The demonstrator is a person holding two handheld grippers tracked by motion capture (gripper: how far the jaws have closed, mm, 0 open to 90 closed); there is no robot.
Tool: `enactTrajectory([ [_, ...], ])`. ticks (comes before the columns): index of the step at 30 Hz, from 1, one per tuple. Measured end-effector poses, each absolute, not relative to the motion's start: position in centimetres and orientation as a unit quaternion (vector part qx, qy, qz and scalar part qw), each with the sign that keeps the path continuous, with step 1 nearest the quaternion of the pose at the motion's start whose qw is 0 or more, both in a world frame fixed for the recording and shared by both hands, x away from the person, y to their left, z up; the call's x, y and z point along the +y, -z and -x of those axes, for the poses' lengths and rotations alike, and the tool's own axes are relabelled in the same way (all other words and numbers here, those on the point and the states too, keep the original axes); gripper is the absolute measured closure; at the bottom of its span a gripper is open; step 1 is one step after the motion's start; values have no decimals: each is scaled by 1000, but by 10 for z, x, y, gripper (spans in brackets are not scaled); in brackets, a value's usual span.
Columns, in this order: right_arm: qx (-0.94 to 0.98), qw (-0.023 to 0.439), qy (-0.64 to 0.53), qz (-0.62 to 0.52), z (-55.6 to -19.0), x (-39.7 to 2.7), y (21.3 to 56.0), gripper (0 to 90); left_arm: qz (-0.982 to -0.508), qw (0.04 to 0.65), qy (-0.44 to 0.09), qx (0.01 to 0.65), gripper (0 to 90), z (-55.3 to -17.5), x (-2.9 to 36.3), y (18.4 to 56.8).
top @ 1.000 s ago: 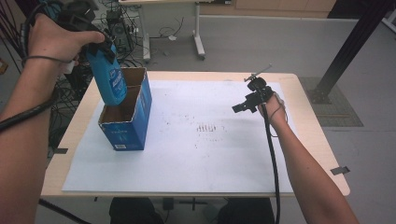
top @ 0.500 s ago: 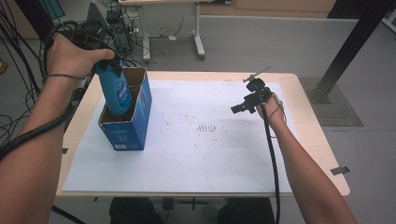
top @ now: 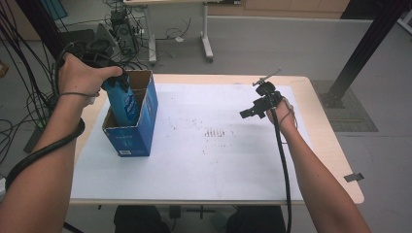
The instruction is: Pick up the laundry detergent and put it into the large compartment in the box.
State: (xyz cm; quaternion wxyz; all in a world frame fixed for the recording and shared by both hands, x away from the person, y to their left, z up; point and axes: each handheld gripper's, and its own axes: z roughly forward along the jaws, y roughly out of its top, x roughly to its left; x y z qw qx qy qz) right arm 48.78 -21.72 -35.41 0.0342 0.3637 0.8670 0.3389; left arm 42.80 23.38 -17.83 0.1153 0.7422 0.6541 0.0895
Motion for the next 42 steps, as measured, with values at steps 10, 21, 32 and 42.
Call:
enactTrajectory([
  [10,869,38,-336,-361,-487,-214,353,56,-743,101,-89,655,383,-430,232,200],
  [21,867,37,-338,-364,-487,-216,352,56,-742,102,-74,659,383,-432,230,218],
  [32,868,37,-338,-362,-487,-215,353,56,-739,99,-74,663,383,-431,230,232],
  [42,869,38,-335,-363,-487,-215,353,56,-737,97,-77,664,383,-433,229,243],
])
